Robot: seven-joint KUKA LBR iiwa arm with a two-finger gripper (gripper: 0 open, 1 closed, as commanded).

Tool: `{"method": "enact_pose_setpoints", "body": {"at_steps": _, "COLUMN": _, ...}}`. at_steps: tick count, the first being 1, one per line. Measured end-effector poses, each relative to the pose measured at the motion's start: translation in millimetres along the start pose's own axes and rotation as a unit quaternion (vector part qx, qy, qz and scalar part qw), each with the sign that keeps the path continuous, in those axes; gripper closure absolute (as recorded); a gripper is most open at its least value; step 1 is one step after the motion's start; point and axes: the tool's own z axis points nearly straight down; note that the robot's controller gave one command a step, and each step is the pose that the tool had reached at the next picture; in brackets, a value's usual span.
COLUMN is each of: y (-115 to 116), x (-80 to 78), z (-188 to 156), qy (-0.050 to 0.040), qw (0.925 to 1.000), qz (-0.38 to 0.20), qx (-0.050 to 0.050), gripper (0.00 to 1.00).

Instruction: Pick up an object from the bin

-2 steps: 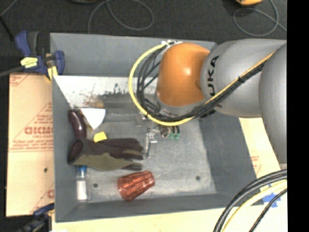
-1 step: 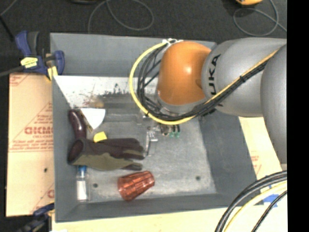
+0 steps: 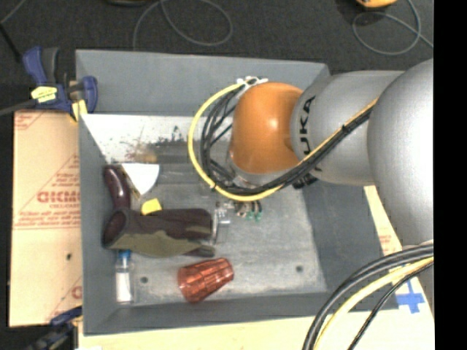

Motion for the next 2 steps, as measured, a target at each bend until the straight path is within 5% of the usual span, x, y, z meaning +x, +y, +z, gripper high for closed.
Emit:
{"method": "enact_pose_setpoints", "body": {"at_steps": 1, "y": 9, "x": 11.7, "z": 50, "qy": 0.0019, "qw": 0.9990, "qz": 0.044, "qx": 0.000, "gripper": 0.00}}
{"method": "enact_pose_setpoints", "body": {"at_steps": 2, "y": 11, "x": 9.2, "z": 66, "qy": -0.0092, "qw": 0.9964, "qz": 0.084, "qx": -0.003, "gripper": 1.00}}
